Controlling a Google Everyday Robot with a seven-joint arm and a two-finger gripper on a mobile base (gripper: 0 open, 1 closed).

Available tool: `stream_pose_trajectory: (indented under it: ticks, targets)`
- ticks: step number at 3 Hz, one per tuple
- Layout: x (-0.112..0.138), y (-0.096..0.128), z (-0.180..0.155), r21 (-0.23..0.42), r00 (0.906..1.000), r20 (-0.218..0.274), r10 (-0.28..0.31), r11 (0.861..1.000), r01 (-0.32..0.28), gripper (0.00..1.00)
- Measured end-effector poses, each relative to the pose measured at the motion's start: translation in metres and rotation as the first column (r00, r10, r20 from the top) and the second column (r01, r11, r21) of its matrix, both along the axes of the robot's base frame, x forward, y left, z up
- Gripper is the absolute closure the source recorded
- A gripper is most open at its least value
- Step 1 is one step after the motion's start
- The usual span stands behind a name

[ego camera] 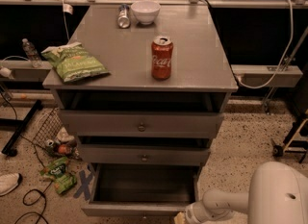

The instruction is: Close bottom drawer

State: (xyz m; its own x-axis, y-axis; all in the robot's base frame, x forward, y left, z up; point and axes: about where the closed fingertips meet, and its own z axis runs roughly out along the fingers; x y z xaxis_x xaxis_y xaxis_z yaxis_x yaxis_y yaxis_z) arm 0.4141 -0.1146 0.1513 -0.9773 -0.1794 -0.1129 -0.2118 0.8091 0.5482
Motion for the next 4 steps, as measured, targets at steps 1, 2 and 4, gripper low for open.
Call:
stream_pose_trajectory:
  ticks: [1,2,4]
  targets:
    - [0.01,0.0,-0.001,-0.002,0.9993,0.038,0.0,1.0,0.0,1.0]
    - [0.024,0.002,0.0,-0.009,0.9963,0.085,0.013,1.0,-0.012,1.0]
    - [0.031,0.002,0.0,-0.009,0.9916,0.129,-0.011,1.0,0.012,1.0]
